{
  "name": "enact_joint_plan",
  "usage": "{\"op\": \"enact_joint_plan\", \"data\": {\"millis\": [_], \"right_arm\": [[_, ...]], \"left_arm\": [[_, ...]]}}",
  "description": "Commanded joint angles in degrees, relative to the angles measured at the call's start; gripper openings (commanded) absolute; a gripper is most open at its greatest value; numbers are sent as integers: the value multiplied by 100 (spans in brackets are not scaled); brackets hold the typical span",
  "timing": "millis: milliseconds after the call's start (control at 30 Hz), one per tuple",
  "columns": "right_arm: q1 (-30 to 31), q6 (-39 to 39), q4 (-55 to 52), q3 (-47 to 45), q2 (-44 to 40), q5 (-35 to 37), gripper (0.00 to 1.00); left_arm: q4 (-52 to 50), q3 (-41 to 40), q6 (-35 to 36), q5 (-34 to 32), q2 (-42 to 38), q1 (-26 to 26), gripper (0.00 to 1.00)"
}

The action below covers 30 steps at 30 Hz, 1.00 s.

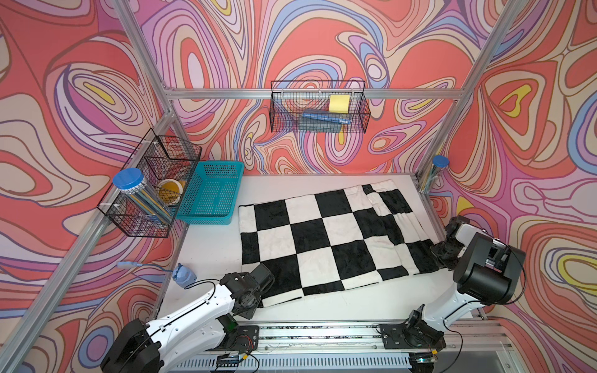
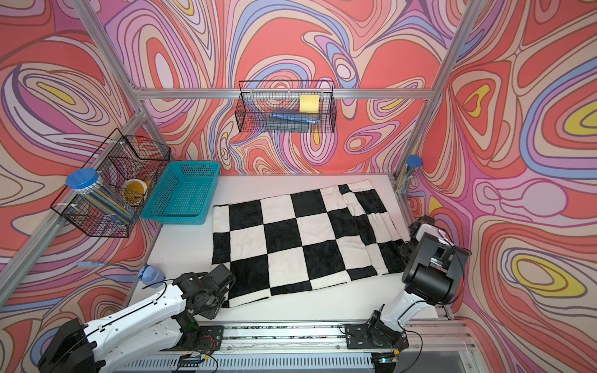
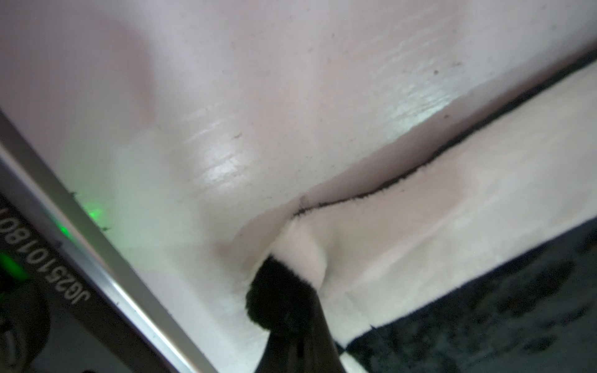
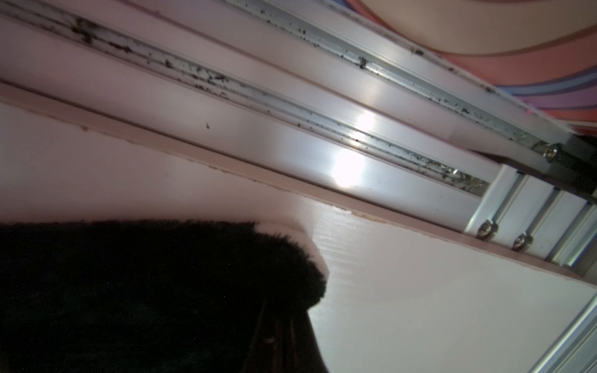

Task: Roll up the pillowcase
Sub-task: Fold the pillowcase at the center of the board.

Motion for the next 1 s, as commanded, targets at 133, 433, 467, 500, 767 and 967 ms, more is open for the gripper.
{"op": "enact_joint_plan", "data": {"millis": [133, 433, 467, 500, 767, 967], "right_arm": [[142, 18, -74, -105, -512, -155, 0], [509, 189, -244, 691, -761, -761, 0], [537, 220, -247, 785, -747, -810, 0], [552, 259, -220, 868, -748, -899, 0], [621, 700, 202, 1774, -316, -1365, 0], [1015, 997, 458, 2406, 160, -1482, 0]], "left_arm": [[-611, 976, 823, -684, 83, -26, 0], [-963, 2047, 1551, -1226, 111, 204, 0], [-987, 2057, 1585, -1241, 49, 265, 0], [-1013, 2066, 1601, -1277, -10, 334, 0], [-339, 2301, 2596, -1112, 118, 1357, 0], [329, 2815, 3202, -983, 909, 1662, 0]]}}
